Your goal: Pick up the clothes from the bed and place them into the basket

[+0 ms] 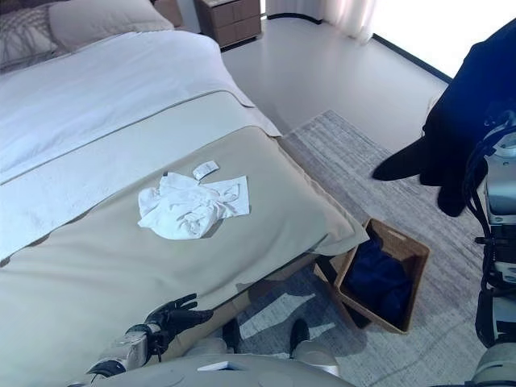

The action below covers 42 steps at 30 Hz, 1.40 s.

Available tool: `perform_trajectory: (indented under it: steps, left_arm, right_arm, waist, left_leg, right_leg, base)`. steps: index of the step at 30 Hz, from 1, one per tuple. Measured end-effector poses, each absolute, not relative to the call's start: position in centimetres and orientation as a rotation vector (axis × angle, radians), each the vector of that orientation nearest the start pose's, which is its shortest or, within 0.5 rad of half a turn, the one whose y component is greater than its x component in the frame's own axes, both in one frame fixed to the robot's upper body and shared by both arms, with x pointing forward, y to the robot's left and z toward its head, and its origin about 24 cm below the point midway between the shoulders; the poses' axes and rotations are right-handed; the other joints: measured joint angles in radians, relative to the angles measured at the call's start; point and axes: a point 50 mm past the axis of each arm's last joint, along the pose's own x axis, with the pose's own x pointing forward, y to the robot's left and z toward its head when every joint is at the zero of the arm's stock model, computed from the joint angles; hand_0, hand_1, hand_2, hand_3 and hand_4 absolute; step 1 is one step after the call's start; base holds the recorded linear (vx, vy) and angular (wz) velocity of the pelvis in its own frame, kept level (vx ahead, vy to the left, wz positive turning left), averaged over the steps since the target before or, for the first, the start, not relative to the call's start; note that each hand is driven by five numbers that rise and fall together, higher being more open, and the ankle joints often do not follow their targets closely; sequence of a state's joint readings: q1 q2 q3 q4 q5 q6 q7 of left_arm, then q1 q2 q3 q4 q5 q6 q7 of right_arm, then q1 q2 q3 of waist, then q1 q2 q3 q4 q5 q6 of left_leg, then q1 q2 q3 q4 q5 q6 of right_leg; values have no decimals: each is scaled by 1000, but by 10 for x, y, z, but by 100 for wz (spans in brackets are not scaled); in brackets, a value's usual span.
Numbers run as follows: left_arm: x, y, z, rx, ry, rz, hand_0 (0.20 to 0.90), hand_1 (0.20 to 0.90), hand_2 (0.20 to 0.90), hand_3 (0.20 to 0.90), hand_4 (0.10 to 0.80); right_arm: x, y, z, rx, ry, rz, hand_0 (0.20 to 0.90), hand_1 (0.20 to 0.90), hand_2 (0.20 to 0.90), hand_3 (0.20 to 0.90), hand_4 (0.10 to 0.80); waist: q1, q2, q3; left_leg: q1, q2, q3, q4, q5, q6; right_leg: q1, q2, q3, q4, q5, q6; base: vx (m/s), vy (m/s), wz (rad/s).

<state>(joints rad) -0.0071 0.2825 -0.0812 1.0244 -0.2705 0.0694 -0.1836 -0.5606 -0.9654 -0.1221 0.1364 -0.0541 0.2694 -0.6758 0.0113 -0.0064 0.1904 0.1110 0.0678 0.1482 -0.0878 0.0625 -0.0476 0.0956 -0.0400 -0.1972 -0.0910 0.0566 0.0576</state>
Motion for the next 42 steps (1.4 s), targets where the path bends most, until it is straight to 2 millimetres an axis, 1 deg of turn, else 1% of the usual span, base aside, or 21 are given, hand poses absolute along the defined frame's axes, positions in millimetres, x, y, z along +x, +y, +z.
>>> perform_trajectory:
  steps: [2, 6, 8, 9, 12, 14, 15, 16, 17, 19, 20, 23, 25, 26, 27, 32, 34, 36, 38, 40, 42]
  left_arm:
    - [129, 236, -143, -35, 1087, 30, 900, 900, 900, 900, 800]
    - [128, 234, -144, -17, 1096, 6, 900, 900, 900, 900, 800]
    - [128, 234, -144, -11, 1099, 1, 900, 900, 900, 900, 800]
    - [128, 234, -144, -10, 1098, -1, 900, 900, 900, 900, 800]
    - [133, 234, -142, 21, 1095, -25, 900, 900, 900, 900, 800]
    - [139, 233, -141, 34, 1084, -37, 900, 900, 900, 900, 800]
    - [139, 232, -141, 38, 1084, -44, 900, 900, 900, 900, 800]
    - [142, 230, -140, 40, 1078, -56, 900, 900, 900, 900, 800]
    - [145, 229, -139, 36, 1067, -57, 900, 900, 900, 900, 800]
    - [157, 226, -134, 27, 1017, -62, 900, 900, 900, 900, 800]
    - [160, 226, -132, 26, 1006, -62, 900, 900, 900, 900, 800]
    - [181, 224, -123, 9, 938, -53, 900, 900, 900, 900, 800]
    - [192, 223, -117, 7, 898, -54, 900, 900, 900, 900, 800]
    - [199, 221, -113, -3, 874, -56, 900, 900, 900, 900, 800]
    - [204, 220, -110, -5, 860, -61, 900, 900, 900, 900, 800]
    - [225, 215, -98, -5, 790, -87, 900, 900, 900, 900, 800]
    - [232, 216, -92, -2, 754, -90, 900, 900, 900, 900, 800]
    - [243, 217, -83, -2, 711, -90, 900, 900, 900, 900, 800]
    - [251, 218, -76, -5, 677, -91, 900, 900, 900, 900, 800]
    - [258, 221, -70, -6, 656, -84, 900, 900, 900, 900, 800]
    - [260, 219, -68, -15, 646, -89, 900, 900, 900, 900, 800]
  right_arm:
    - [282, -343, 283, -767, -471, -976, 300, 300, 300, 200, 100]
    - [289, -356, 261, -754, -276, -861, 300, 300, 300, 200, 100]
    - [293, -364, 239, -757, -133, -792, 300, 300, 300, 200, 100]
    - [294, -366, 235, -760, -107, -784, 300, 300, 300, 200, 100]
    - [295, -375, 209, -788, 42, -767, 300, 300, 300, 200, 100]
    - [296, -380, 196, -804, 109, -763, 300, 300, 300, 200, 100]
    - [296, -381, 191, -810, 138, -763, 300, 300, 300, 200, 100]
    - [295, -384, 185, -818, 173, -766, 300, 300, 300, 200, 100]
    - [295, -385, 184, -817, 177, -768, 300, 300, 300, 200, 100]
    - [295, -385, 184, -817, 178, -772, 300, 300, 300, 200, 100]
    - [295, -385, 184, -818, 179, -773, 300, 300, 300, 200, 100]
    - [296, -387, 183, -820, 204, -785, 300, 300, 300, 200, 100]
    - [298, -389, 179, -832, 249, -788, 300, 300, 300, 200, 100]
    - [299, -389, 174, -832, 278, -780, 580, 580, 580, 527, 427]
    - [301, -388, 170, -839, 300, -771, 900, 900, 900, 900, 800]
    - [312, -380, 158, -854, 367, -718, 900, 900, 900, 900, 800]
    - [320, -375, 161, -863, 367, -703, 900, 900, 900, 900, 800]
    - [328, -369, 166, -860, 358, -691, 900, 900, 900, 900, 800]
    - [335, -364, 171, -839, 341, -685, 900, 900, 900, 900, 800]
    - [341, -358, 174, -836, 328, -678, 900, 900, 900, 900, 800]
    - [343, -357, 175, -841, 316, -692, 900, 900, 900, 900, 800]
  waist:
    - [-17, 1, -1]
    - [-16, 3, -7]
    - [-16, 3, -7]
    - [-17, 3, -7]
    - [-23, 6, -8]
    - [-23, 9, -6]
    - [-24, 15, -1]
    - [-28, 29, 14]
    - [-29, 34, 23]
    - [-37, 62, 68]
    - [-38, 67, 76]
    - [-39, 92, 128]
    - [-39, 96, 160]
    - [-39, 96, 184]
    - [-40, 97, 200]
    - [-45, 106, 250]
    - [-43, 110, 264]
    - [-43, 118, 298]
    - [-33, 121, 300]
    - [-22, 126, 308]
    - [-15, 140, 323]
  left_leg:
    - [1, 4, 6, 0, 0, 0]
    - [-3, 15, 30, 0, 1, -2]
    - [-16, 19, 40, 0, 3, -5]
    - [-20, 19, 41, 0, 5, -6]
    - [-71, 20, 46, 2, 24, -8]
    - [-102, 20, 46, 4, 29, -6]
    - [-107, 20, 47, 4, 32, -6]
    - [-109, 21, 47, 4, 32, -6]
    - [-109, 20, 47, 4, 32, -6]
    - [-129, 19, 49, 7, 33, -6]
    - [-136, 20, 49, 9, 33, -6]
    - [-185, 20, 49, 15, 43, -9]
    - [-198, 20, 51, 15, 48, -9]
    - [-198, 21, 52, 14, 49, -9]
    - [-198, 21, 53, 14, 49, -9]
    - [-214, 19, 58, 13, 49, -9]
    - [-229, 19, 62, 13, 50, -9]
    - [-234, 17, 62, 14, 50, -9]
    - [-269, 15, 63, 16, 56, -8]
    - [-303, 15, 64, 26, 59, -6]
    - [-309, 10, 63, 29, 60, -5]
  right_leg:
    - [-2, 3, 2, 0, 0, 0]
    - [-20, 11, 23, 0, -2, 1]
    - [-39, 14, 28, 0, -1, 0]
    - [-44, 14, 29, 0, 0, -1]
    - [-100, 17, 38, 2, 19, -20]
    - [-132, 18, 45, 3, 28, -22]
    - [-138, 18, 46, 2, 32, -20]
    - [-140, 17, 47, 2, 33, -20]
    - [-141, 17, 48, 2, 33, -20]
    - [-161, 15, 49, 3, 31, -16]
    - [-167, 15, 50, 3, 34, -15]
    - [-217, 17, 52, 9, 48, -26]
    - [-234, 19, 53, 13, 52, -29]
    - [-235, 20, 53, 15, 52, -29]
    - [-236, 21, 53, 15, 52, -29]
    - [-260, 18, 55, 28, 53, -30]
    - [-284, 17, 55, 42, 53, -30]
    - [-294, 15, 55, 52, 53, -30]
    - [-336, 12, 55, 66, 53, -30]
    - [-384, 10, 55, 99, 53, -30]
    - [-396, 4, 51, 117, 53, -30]
  base:
    - [-23, -121, -8]
    - [-60, -130, -18]
    - [-120, -121, -14]
    - [-144, -93, -8]
    - [-246, -69, -10]
    - [-138, -39, -12]
    - [-136, -40, -6]
    - [-115, -35, -2]
    - [-124, -24, -1]
    - [-124, -5, -2]
    - [-133, -8, -3]
    - [-117, -23, -4]
    - [-60, -24, -5]
    - [-44, -10, -5]
    - [-44, 4, -4]
    - [-44, 6, -3]
    - [-60, -3, -5]
    - [-64, -6, -3]
    - [-65, 22, -2]
    - [-40, 56, -5]
    - [-17, 79, -1]
